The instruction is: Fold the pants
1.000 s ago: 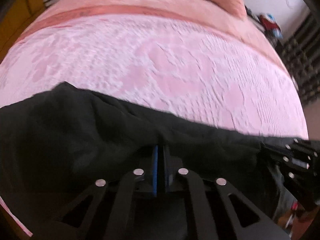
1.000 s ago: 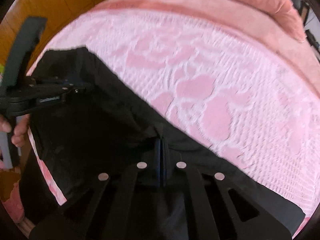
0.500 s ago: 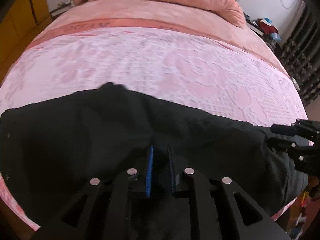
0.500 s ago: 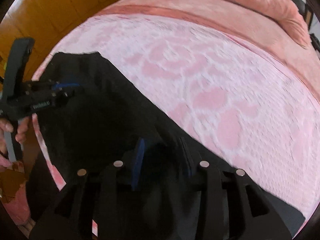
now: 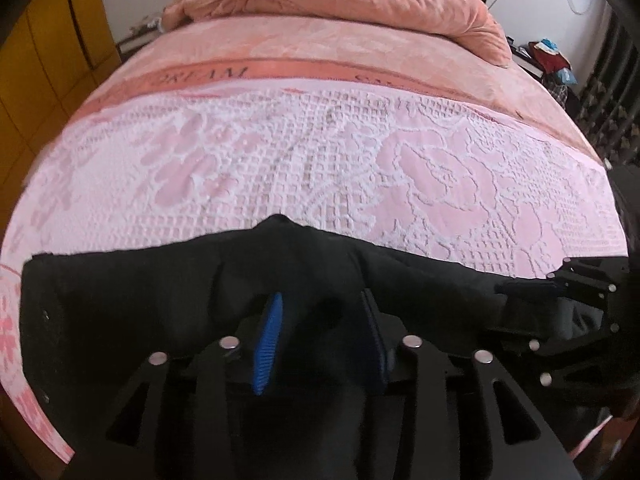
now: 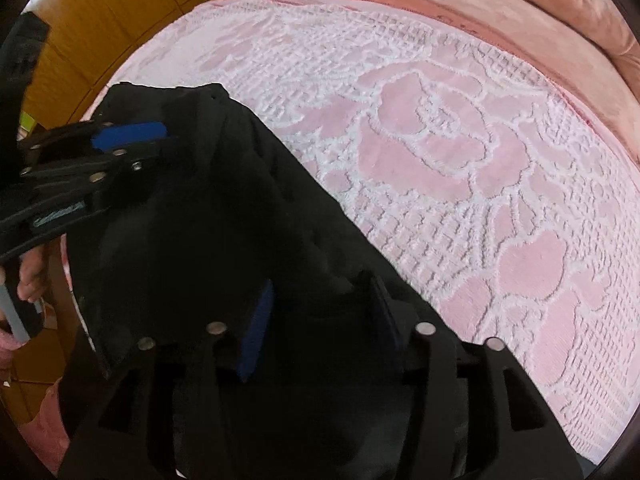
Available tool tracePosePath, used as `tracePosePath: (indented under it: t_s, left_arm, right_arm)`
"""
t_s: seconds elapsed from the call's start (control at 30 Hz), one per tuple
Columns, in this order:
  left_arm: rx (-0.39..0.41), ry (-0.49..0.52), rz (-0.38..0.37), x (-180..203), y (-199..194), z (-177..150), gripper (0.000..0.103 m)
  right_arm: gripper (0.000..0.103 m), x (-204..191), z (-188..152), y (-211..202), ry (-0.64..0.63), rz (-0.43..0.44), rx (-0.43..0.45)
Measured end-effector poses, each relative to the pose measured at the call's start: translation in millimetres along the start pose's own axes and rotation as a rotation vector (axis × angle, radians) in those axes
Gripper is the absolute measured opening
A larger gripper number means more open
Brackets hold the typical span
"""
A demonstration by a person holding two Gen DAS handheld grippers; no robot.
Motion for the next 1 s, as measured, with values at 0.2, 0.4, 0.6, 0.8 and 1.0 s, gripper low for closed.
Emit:
tracePosePath:
  t_s: [0.2, 0.4, 0.6, 0.8, 1.0]
  left_arm:
    - [-0.009, -0.005, 0.000, -3, 11, 2, 0.043]
    - [0.000, 0.000, 0.029, -5, 18, 6, 0.049]
    - [-0.023, -0.004, 0.035, -11, 34, 5, 0.051]
    - [-0.031, -0.042, 0.021, -12, 16, -4, 0.051]
    - [-0.038, -0.064, -0.016, -13, -17, -29, 0.052]
  right_arm:
    - [0.010, 1, 4, -3, -0.022, -0.027, 0.016]
    - [0.007, 12, 14, -6, 0.057, 0.009, 0.053]
    - [0.011, 10, 11, -3, 0.044, -0.003, 0.038]
    - [0.020, 9, 7, -14, 0.059, -0.010, 0.071]
    - [0.020, 6, -14, -43, 0.137, 0.001, 0.136]
Point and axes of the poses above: each gripper's, at about its wrist camera, not at the fingertips, and y roughly the way its jaws point, x to its right, z to its top, the point moved 9 cm from there along y, roughly the way its jaws point, and after that the axes turned 2 degrees about -y, right-handed, at the moved point
